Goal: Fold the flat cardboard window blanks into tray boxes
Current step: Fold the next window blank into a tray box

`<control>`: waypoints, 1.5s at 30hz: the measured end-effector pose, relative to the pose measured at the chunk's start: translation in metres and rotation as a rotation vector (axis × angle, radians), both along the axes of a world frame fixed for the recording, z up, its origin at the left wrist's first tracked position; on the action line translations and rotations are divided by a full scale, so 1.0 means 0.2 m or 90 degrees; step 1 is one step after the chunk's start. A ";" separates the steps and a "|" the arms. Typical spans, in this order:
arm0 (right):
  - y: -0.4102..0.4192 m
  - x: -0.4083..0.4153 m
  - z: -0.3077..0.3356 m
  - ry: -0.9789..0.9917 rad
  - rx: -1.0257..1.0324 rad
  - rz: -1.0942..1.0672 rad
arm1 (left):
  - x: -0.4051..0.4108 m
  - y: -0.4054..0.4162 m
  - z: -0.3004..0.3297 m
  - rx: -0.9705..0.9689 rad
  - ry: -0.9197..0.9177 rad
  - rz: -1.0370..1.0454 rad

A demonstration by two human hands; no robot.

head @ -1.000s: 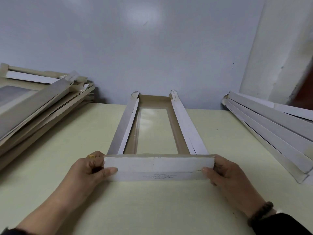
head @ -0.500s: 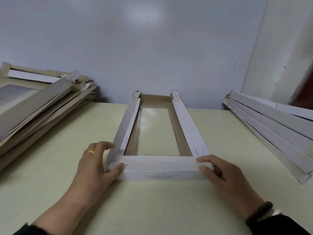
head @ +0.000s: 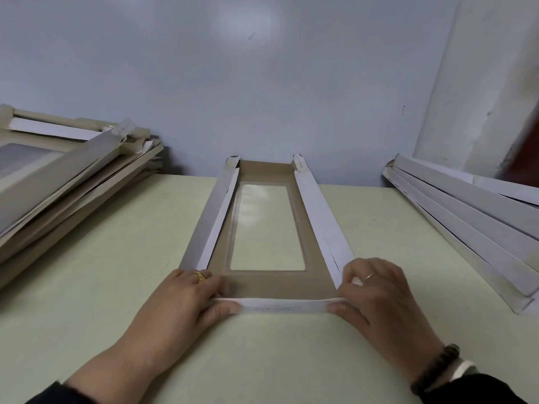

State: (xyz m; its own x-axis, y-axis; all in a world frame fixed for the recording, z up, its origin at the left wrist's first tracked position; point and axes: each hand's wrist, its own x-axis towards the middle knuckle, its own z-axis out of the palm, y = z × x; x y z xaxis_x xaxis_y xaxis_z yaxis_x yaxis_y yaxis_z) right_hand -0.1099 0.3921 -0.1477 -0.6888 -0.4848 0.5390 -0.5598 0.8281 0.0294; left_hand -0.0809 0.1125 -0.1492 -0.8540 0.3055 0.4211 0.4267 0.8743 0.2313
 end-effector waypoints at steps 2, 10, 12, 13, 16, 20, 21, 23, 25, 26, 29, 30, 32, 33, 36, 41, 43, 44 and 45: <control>-0.02 0.00 -0.01 0.001 0.013 0.044 | 0.00 0.03 0.00 -0.015 -0.018 0.014; -0.16 0.04 -0.03 -0.091 -0.029 0.152 | -0.02 0.22 -0.03 -0.059 -0.063 -0.049; -0.13 0.02 -0.02 -0.185 -0.138 0.180 | -0.01 0.23 -0.02 -0.038 -0.065 -0.040; -0.10 0.01 -0.01 -0.223 -0.174 0.178 | 0.00 0.23 -0.01 -0.035 -0.060 -0.038; -0.04 -0.04 0.00 -0.287 -0.111 0.148 | 0.00 0.23 0.00 -0.039 -0.062 -0.041; 0.00 -0.05 -0.02 -0.306 0.034 0.143 | 0.01 0.22 0.02 -0.105 -0.021 -0.042; 0.00 -0.05 -0.02 -0.279 0.038 0.152 | 0.01 0.23 0.01 -0.106 -0.024 -0.041; 0.00 -0.05 -0.02 -0.249 0.034 0.147 | 0.01 0.23 0.00 -0.067 -0.037 -0.045; -0.01 -0.05 -0.02 -0.259 0.047 0.126 | 0.00 0.21 -0.05 -0.068 -0.032 -0.022; -0.01 -0.05 -0.02 -0.264 0.053 0.117 | 0.00 0.21 -0.05 -0.078 -0.026 -0.014; -0.03 -0.04 -0.01 -0.262 0.053 0.096 | 0.00 0.22 -0.05 -0.087 -0.035 -0.011; -0.03 -0.04 -0.01 -0.258 0.056 0.092 | 0.00 0.22 -0.06 -0.087 -0.033 -0.012; -0.04 -0.04 -0.01 -0.268 0.058 0.084 | 0.00 0.22 -0.05 -0.091 -0.033 -0.014; -0.04 -0.04 -0.01 -0.284 0.055 0.081 | 0.00 0.22 -0.05 -0.089 -0.031 -0.016; -0.05 -0.05 0.01 -0.350 0.037 0.069 | 0.01 0.23 -0.02 -0.057 0.005 -0.034; -0.06 -0.06 0.02 -0.353 -0.053 0.072 | 0.01 0.22 -0.04 -0.054 -0.042 -0.012; -0.06 -0.05 0.01 -0.322 -0.022 0.064 | 0.00 0.22 -0.04 -0.064 -0.049 -0.011; -0.07 -0.04 0.01 -0.317 -0.004 0.064 | 0.01 0.22 -0.04 -0.065 -0.057 -0.008; -0.07 -0.04 0.01 -0.319 0.007 0.069 | 0.01 0.23 -0.04 -0.067 -0.058 -0.007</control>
State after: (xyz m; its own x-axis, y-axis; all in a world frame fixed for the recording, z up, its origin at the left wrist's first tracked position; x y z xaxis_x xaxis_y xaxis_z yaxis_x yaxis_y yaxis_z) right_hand -0.1181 0.3779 -0.1451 -0.8070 -0.5710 0.1506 -0.5897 0.7659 -0.2562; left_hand -0.0794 0.1576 -0.1579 -0.8839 0.3532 0.3066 0.4175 0.8913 0.1769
